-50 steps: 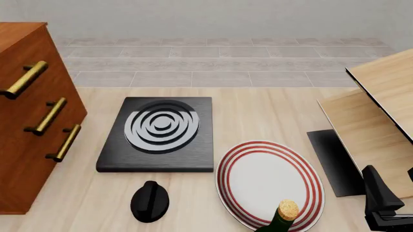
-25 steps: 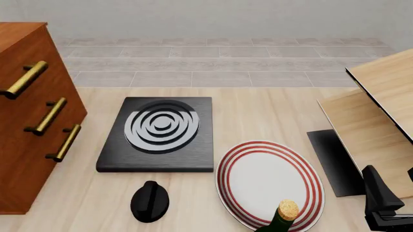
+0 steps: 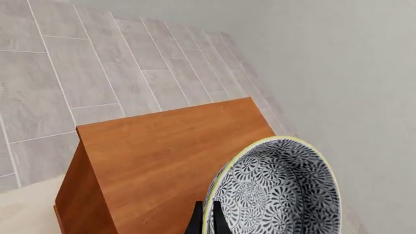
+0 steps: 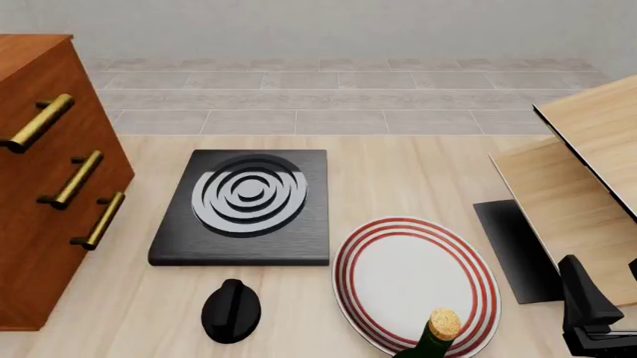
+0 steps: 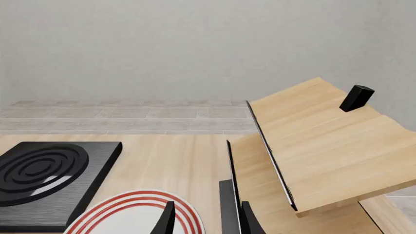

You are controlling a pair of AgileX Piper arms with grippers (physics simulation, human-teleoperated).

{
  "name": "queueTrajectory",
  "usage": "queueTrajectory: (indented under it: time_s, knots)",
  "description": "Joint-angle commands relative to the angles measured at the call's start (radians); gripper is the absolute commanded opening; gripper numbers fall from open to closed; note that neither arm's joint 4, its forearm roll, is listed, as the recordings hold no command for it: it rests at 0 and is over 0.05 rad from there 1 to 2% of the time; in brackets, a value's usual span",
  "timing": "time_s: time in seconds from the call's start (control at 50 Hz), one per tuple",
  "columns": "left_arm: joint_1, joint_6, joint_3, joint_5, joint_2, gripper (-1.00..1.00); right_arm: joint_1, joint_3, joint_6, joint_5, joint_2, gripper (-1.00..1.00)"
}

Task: Put the bowl on the top of the cabinet.

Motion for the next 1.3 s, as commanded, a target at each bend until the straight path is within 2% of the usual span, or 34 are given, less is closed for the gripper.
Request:
queueTrajectory:
  time_s: [0.02, 0.44, 0.5, 0.52, 0.54, 0.56, 0.58, 0.6, 0.9, 1.3]
  knots:
    - [0.008, 0.021, -0.012, -0.009, 0.019, -1.0, 0.0, 0.0, 0.0, 0.0, 0.0, 1.0]
    - [0.042, 0.083, -0.006, -0.027, 0.057, -1.0, 0.0, 0.0, 0.0, 0.0, 0.0, 1.0]
    - [0.026, 0.103, -0.005, -0.012, 0.055, -1.0, 0.0, 0.0, 0.0, 0.0, 0.0, 1.0]
    - [0.044, 0.108, 0.001, -0.041, 0.034, -1.0, 0.0, 0.0, 0.0, 0.0, 0.0, 1.0]
    - [0.041, 0.103, 0.001, -0.032, 0.041, 1.0, 0.0, 0.0, 0.0, 0.0, 0.0, 1.0]
    - [0.047, 0.104, 0.0, -0.034, 0.041, 1.0, 0.0, 0.0, 0.0, 0.0, 0.0, 1.0]
    - [0.019, 0.096, 0.01, -0.032, 0.023, 1.0, 0.0, 0.0, 0.0, 0.0, 0.0, 1.0]
    - [0.037, 0.104, 0.009, -0.037, 0.015, 1.0, 0.0, 0.0, 0.0, 0.0, 0.0, 1.0]
    - [0.014, 0.102, 0.019, -0.023, -0.041, 1.0, 0.0, 0.0, 0.0, 0.0, 0.0, 1.0]
    - [-0.06, 0.045, 0.015, 0.039, -0.252, 1.0, 0.0, 0.0, 0.0, 0.0, 0.0, 1.0]
